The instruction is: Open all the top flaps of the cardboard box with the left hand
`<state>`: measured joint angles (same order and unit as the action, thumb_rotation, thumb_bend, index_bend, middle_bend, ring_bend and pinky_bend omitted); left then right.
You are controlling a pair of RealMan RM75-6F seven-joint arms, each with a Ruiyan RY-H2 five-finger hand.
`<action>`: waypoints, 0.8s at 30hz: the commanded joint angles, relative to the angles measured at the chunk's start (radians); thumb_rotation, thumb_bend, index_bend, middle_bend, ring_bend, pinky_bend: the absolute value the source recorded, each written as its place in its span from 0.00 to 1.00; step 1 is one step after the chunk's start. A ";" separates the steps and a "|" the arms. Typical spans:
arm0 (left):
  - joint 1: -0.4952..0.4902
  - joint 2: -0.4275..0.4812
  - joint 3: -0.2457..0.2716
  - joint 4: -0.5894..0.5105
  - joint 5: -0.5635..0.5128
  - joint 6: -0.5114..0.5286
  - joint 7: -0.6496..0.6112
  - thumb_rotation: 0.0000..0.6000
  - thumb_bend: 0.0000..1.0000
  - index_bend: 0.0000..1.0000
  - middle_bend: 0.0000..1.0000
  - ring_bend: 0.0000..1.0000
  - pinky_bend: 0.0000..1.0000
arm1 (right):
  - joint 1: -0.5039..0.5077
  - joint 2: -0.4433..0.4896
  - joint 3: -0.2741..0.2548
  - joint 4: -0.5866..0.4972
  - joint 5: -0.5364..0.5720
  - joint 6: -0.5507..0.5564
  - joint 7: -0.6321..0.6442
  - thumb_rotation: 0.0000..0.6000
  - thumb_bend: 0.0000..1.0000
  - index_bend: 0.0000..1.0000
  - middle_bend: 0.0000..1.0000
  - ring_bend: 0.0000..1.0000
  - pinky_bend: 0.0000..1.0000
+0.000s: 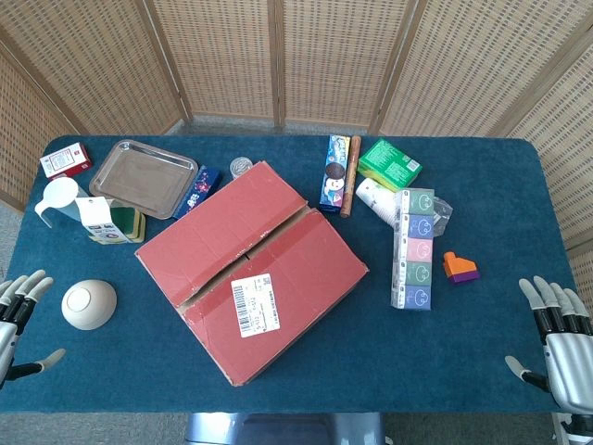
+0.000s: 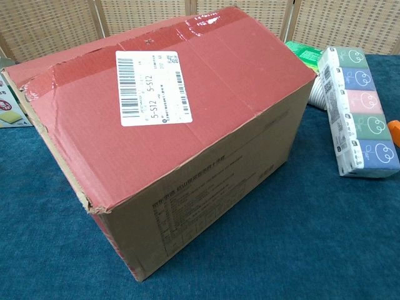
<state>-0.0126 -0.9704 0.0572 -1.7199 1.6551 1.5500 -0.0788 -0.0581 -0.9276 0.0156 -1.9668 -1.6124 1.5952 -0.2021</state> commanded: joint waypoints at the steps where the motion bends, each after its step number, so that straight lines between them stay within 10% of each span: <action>1: -0.001 0.001 0.001 0.001 -0.002 -0.003 -0.001 1.00 0.00 0.06 0.00 0.00 0.00 | 0.000 -0.001 -0.001 0.000 -0.001 -0.001 -0.002 1.00 0.00 0.00 0.00 0.00 0.00; 8: -0.018 0.020 0.005 -0.024 0.003 -0.029 -0.049 1.00 0.00 0.06 0.00 0.00 0.00 | 0.000 -0.001 -0.001 -0.001 0.001 -0.002 -0.003 1.00 0.00 0.00 0.00 0.00 0.00; 24: -0.395 0.399 -0.058 -0.240 0.065 -0.454 -1.045 1.00 0.00 0.09 0.00 0.00 0.09 | 0.003 -0.012 -0.001 -0.005 0.009 -0.010 -0.032 1.00 0.00 0.00 0.00 0.00 0.00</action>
<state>-0.2809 -0.6794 0.0244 -1.8969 1.6709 1.2248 -0.9006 -0.0552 -0.9396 0.0150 -1.9721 -1.6033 1.5858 -0.2336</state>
